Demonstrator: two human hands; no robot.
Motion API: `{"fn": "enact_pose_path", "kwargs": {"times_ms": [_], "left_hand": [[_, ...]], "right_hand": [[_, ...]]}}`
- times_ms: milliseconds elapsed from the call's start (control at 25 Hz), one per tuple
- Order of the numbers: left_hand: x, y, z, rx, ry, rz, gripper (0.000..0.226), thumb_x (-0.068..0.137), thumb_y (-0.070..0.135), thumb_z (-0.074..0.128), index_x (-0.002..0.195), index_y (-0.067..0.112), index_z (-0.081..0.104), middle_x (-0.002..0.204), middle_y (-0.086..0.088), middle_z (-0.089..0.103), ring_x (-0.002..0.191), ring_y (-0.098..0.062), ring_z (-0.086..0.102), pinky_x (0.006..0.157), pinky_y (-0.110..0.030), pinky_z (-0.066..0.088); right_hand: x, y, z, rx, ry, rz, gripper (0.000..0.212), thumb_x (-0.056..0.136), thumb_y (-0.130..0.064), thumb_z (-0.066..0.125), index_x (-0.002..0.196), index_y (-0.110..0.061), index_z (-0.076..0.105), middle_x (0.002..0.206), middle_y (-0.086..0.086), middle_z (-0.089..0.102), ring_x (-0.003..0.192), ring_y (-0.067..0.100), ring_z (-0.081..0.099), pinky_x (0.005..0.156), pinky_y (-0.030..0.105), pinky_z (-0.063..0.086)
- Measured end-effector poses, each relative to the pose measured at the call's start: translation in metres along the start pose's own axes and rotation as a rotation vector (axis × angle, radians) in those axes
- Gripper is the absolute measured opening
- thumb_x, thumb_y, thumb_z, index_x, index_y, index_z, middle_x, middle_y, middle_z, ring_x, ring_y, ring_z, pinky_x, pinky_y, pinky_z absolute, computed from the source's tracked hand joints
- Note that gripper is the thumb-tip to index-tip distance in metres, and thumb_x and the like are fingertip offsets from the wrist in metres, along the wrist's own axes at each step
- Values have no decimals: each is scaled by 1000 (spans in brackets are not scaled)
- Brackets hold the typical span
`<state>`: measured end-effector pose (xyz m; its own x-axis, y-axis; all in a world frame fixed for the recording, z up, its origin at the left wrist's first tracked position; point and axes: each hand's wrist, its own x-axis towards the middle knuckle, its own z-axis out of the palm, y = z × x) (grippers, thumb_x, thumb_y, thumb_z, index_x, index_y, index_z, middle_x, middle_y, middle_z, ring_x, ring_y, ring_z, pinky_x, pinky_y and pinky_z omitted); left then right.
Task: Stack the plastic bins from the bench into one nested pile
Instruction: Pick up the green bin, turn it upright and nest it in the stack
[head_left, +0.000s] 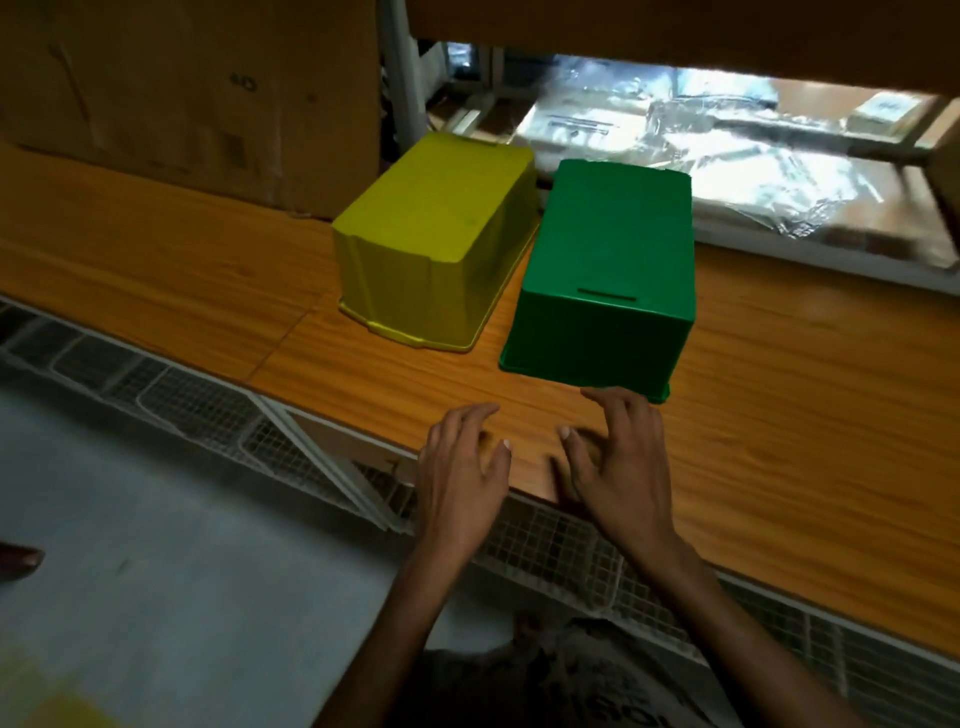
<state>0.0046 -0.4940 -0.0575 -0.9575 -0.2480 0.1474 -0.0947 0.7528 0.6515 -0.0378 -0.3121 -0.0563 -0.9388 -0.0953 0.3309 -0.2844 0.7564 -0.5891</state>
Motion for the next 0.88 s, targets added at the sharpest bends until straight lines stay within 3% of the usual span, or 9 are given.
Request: {"fn": "enact_pose_path", "kwargs": {"times_ms": [240,440,520,600,680,760,800,880], "left_hand": [[68,-4,11,-163,-147,93,53,95,28,66,145,23,50,143,2,54,130,-20,53,106,-34,44],[110,-9,14,-290,-309,99,78,97,32,67,162,19,27,165,-3,31,150,-19,32,119,-31,30],[122,-9,14,-395,-399,43,79,97,36,68,162,21,26,166,-2,30,151,-19,32,121,-33,30],[128,-10,11,-513,-469,-25,76,96,45,66,160,26,29,166,1,31,149,-15,34,120,-36,33],[131,-11,3,-635,-501,-94,70,97,49,62,158,28,35,163,5,35,145,-9,36,114,-28,33],[135,-12,-8,-752,-498,-145,63,95,52,59,152,29,45,159,7,43,144,-8,40,109,-25,33],[135,-12,-14,-800,-483,-141,60,93,55,57,148,32,49,155,9,48,142,-8,44,111,-27,35],[136,-2,-28,-881,-441,-75,55,89,57,53,141,37,51,148,12,53,137,-4,48,114,-26,37]], "right_hand": [[19,-1,6,96,264,309,62,90,-22,73,146,-20,46,142,5,38,124,15,46,88,34,52],[35,8,16,149,304,580,84,88,-30,77,157,-22,31,157,6,37,142,27,42,112,47,43],[43,10,15,239,250,628,88,86,-34,78,159,-25,30,159,4,40,145,25,39,116,45,39],[44,7,14,521,247,688,83,83,-30,78,156,-31,36,155,2,48,141,19,46,108,38,47],[41,2,9,720,262,727,81,79,-22,75,153,-26,43,149,5,56,136,21,53,93,24,53],[34,-8,-3,830,260,721,79,73,-18,65,151,-20,47,136,3,63,125,19,61,76,15,54],[31,-16,-12,847,266,709,77,72,-16,58,149,-18,49,130,-3,64,118,10,64,72,12,54],[25,-28,-35,890,309,655,75,71,-17,48,146,-16,52,132,-13,63,113,-8,64,82,13,52]]}}
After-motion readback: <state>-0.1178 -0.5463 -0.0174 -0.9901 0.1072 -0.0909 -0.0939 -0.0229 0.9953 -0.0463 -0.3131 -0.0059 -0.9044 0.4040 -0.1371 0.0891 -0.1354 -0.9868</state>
